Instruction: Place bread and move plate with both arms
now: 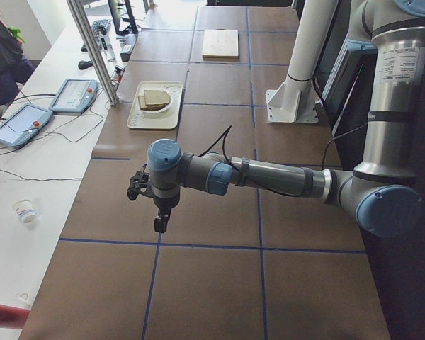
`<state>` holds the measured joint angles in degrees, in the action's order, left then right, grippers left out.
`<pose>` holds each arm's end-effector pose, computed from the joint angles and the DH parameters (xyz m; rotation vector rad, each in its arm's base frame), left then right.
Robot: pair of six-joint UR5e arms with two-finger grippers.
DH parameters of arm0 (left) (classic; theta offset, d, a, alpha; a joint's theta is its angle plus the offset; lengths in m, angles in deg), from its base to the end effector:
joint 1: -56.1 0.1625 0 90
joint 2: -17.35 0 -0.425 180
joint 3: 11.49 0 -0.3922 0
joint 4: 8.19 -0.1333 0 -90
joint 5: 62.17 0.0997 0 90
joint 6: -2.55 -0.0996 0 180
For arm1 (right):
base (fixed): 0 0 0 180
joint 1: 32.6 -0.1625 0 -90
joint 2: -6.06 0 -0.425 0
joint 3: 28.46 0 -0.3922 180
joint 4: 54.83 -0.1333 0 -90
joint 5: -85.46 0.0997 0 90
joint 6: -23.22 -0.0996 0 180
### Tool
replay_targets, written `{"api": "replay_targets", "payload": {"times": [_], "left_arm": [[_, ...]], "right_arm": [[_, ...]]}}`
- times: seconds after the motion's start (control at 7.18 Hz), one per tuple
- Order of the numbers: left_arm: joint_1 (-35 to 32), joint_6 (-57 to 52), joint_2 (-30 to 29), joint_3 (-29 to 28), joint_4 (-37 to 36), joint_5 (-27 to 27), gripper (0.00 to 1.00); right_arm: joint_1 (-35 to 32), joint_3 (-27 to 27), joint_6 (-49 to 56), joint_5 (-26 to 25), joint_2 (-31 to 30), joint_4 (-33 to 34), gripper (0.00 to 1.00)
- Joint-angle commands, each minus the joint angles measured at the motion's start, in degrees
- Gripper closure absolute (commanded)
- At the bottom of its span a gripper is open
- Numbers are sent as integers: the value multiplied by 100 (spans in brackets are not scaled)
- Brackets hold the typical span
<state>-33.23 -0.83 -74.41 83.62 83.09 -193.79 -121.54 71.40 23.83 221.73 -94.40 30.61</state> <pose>-0.0612 -0.5124 0.6000 0.1531 0.7221 0.1191 0.0536 -0.4203 0.6463 0.0622 -0.8076 -0.0554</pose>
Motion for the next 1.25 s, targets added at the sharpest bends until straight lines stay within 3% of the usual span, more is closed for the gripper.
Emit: {"api": "replay_targets", "payload": {"times": [0.0, 0.42, 1.11], "left_arm": [[-226, -532, 226, -124, -488, -118, 0], [-217, -331, 413, -273, -470, -469, 0], [-103, -101, 413, -300, -435, -435, 0]], "right_arm": [[-1, -2, 1, -3, -9, -9, 0], [0, 7, 1, -12, -9, -10, 0], [-1, 7, 10, -65, -9, -18, 0]]}}
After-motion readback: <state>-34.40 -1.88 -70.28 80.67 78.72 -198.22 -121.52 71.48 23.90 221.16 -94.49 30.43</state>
